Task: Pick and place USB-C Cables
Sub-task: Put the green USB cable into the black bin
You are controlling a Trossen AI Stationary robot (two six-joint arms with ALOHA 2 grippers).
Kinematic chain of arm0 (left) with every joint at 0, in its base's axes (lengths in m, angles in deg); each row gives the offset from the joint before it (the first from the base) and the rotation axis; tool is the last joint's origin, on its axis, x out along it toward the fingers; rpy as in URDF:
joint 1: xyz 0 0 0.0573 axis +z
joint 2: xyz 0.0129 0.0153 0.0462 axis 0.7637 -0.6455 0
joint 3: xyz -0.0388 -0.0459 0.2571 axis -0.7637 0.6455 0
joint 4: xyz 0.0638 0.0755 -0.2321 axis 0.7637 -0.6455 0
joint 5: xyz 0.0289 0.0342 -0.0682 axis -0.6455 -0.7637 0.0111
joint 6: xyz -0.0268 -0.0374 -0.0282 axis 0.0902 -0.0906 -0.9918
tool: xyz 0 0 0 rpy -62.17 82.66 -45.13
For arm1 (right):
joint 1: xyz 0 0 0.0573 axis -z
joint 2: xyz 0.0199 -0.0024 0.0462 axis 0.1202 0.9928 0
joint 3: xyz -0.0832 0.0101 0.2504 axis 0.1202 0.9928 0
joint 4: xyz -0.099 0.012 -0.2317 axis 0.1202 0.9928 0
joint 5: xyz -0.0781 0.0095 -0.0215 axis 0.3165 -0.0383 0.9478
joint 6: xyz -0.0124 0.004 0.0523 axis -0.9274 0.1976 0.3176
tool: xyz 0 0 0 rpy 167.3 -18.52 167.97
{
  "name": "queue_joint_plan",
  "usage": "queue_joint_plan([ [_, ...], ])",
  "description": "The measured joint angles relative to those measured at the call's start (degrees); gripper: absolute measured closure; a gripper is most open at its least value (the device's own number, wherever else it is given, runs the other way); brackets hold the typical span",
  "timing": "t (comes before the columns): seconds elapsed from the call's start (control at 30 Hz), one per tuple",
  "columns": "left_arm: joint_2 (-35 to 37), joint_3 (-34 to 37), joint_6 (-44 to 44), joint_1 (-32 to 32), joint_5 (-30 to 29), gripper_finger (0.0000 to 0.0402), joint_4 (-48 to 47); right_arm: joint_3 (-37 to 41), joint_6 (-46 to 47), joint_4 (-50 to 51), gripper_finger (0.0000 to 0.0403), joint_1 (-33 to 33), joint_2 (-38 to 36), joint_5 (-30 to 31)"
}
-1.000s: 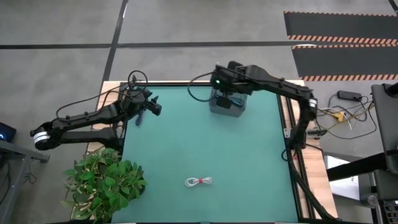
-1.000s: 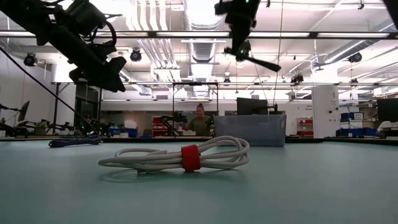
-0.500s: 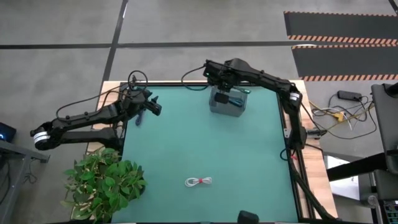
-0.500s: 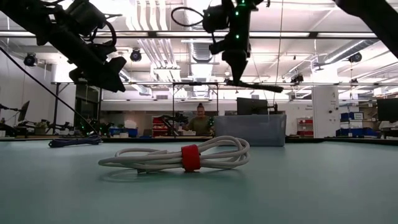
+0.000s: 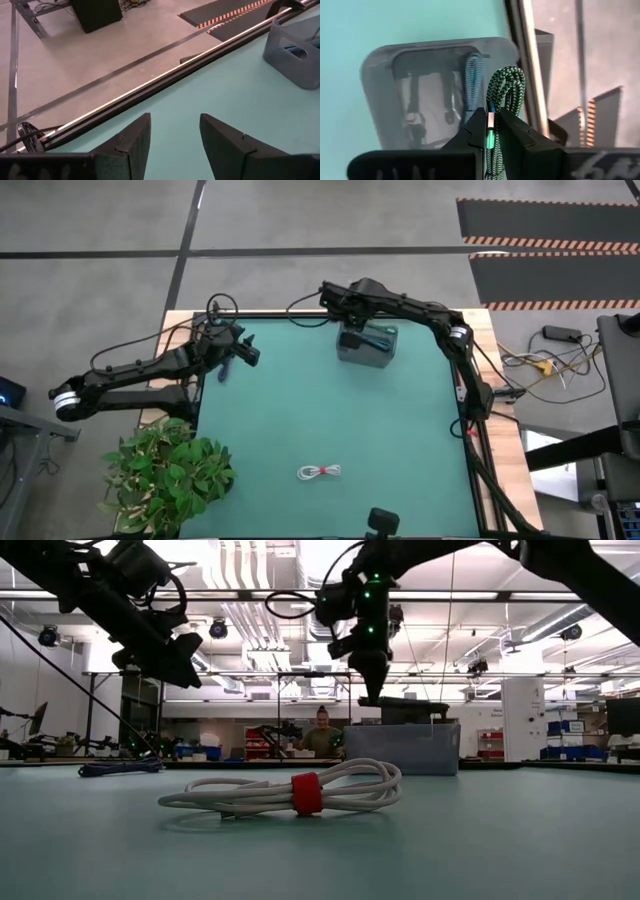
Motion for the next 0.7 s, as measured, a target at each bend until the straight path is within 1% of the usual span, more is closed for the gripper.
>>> queue_joint_plan([
  [0.27, 0.00, 0.01, 0.01, 0.00, 0.00, 0.0246, 0.00, 0.41, 0.28, 0.03, 0.0383, 0.02, 0.86, -7.91],
  [0.43, 0.00, 0.02, -0.01, -0.01, 0.00, 0.0246, 0.00, 0.55, -0.02, 0.14, 0.0383, 0.40, 0.86, -8.56],
  [0.6, 0.00, 0.02, -0.01, 0.00, 0.00, 0.0246, 0.00, 1.19, -0.28, -0.34, 0.0383, 1.20, 0.86, -12.43],
  [0.7, 0.00, 0.04, -0.06, -0.01, 0.00, 0.0246, 0.00, 2.02, -0.20, -0.45, 0.0383, 1.44, 0.86, -12.57],
])
